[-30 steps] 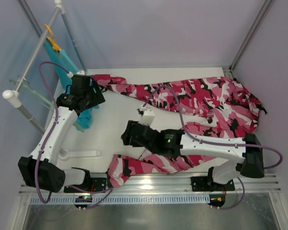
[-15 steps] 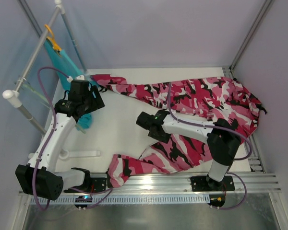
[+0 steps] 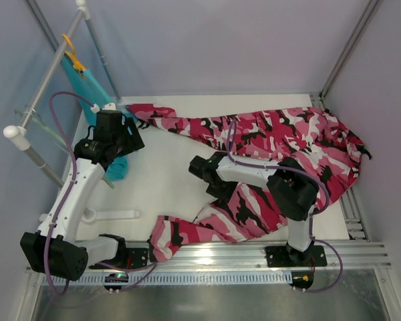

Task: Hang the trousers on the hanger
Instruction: Fold the trousers

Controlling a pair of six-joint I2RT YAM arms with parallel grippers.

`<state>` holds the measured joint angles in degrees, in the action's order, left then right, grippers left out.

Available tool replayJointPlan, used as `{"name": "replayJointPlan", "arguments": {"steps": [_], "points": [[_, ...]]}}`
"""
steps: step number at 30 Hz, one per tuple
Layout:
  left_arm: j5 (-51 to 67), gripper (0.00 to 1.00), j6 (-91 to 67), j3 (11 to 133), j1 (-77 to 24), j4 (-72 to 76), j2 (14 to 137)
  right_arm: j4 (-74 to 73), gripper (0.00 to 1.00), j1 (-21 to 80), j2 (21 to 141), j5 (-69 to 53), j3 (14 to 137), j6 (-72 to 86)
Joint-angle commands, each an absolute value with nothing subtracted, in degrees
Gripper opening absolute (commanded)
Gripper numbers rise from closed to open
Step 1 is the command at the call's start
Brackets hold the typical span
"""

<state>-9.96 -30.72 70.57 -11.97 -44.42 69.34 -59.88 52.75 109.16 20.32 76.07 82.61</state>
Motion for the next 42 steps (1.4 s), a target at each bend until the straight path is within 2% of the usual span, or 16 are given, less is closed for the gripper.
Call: {"name": "replayJointPlan", "arguments": {"steps": [1,7,9,10,11,13,22,27,32,35,42], "points": [[-11.16,0.73,-29.79,73.04,-12.04,-42.45,67.59,-60.03,0.5,52.91,109.68,18.99,76.64,86.39],[-10.55,0.73,-30.23,72.42,-11.95,-42.01,67.94,-57.84,0.46,52.47,111.09,18.72,76.03,87.71],[-10.55,0.72,-30.32,72.33,-11.95,-42.01,67.76,-56.96,0.4,52.3,111.53,18.55,75.94,88.15],[-10.55,0.73,-30.41,72.25,-11.95,-42.01,67.68,-56.52,0.26,51.95,111.71,18.37,75.94,88.42],[-10.55,0.73,-30.41,72.16,-11.95,-41.92,67.5,-56.17,0.16,51.68,111.88,18.28,75.85,88.5],[-10.55,0.73,-30.5,71.81,-11.95,-41.4,67.5,-54.5,0.04,50.28,112.41,17.84,75.67,88.5],[-11.33,0.73,-30.59,71.37,-13.88,-41.22,70.39,-52.64,0.04,40.35,112.06,20.21,78.04,88.59],[-14.06,0.73,-34.44,71.46,-21.17,-42.54,72.94,-53.61,0.04,35.26,109.78,19.78,78.05,89.47],[-16.7,0.74,-40.24,71.98,-30.92,-43.94,79.34,-53.09,0.04,34.37,106.27,21.36,75.07,89.65],[-16.61,0.74,-45.78,71.98,-33.48,-44.39,83.21,-50.81,0.04,34.45,104.25,20.66,71.3,89.47],[-12.49,0.73,-55.89,70.49,-33.57,-40.97,92.87,-45.45,0.04,34.37,100.82,18.81,63.2,89.3]]}}
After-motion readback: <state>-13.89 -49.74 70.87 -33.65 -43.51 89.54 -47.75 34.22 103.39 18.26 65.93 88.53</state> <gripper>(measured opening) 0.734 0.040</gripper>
